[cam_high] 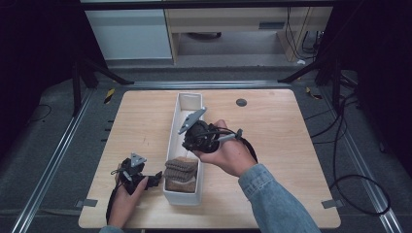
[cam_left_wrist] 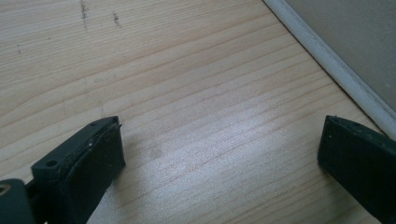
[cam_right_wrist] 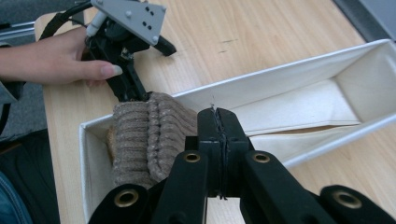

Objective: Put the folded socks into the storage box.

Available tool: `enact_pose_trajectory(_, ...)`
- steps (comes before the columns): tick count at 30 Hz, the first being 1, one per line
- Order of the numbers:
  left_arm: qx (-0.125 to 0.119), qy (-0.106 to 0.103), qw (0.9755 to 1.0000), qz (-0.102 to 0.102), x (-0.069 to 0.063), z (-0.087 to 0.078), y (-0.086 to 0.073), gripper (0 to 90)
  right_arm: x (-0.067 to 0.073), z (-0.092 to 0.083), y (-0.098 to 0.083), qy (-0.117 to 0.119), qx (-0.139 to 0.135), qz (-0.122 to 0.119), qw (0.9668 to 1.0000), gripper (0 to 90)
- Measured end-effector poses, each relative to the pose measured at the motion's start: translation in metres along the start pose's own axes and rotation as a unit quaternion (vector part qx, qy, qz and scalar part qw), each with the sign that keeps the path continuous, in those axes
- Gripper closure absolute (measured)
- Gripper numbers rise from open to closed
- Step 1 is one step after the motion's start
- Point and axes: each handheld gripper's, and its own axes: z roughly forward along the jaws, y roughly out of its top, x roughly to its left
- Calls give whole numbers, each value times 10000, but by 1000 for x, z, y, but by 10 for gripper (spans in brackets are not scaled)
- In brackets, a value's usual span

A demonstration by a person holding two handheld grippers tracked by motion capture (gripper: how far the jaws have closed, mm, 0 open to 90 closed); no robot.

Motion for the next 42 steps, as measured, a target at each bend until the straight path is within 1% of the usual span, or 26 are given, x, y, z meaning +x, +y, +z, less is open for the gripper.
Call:
enact_pose_trajectory(6,0,1,10000,-1,0,0,0,0,4,23,-1,199,233,-54,9995,900)
enact_pose_trajectory(8,0,0,10000,-1,0,0,0,0,6,28,-2,271,283,-61,9992,900)
enact_pose_trajectory(19,-1,0,10000,-3,0,0,0,0,10,54,-10,441,622,-7,9971,900)
enact_pose_trajectory(21,-6,1,10000,1,0,0,0,0,11,56,-11,509,701,-9,9962,900)
enact_pose_trajectory(26,-9,3,10000,-3,0,0,0,0,15,57,-15,639,762,-37,9950,900)
enact_pose_trajectory(28,3,-3,10000,8,0,0,0,0,17,58,-17,688,775,-27,9946,900)
enact_pose_trajectory(31,0,-1,10000,6,0,0,0,0,20,59,-19,752,797,-79,9939,900)
enact_pose_trajectory(42,0,-2,10000,6,0,0,0,0,26,63,-30,938,865,-85,9918,900)
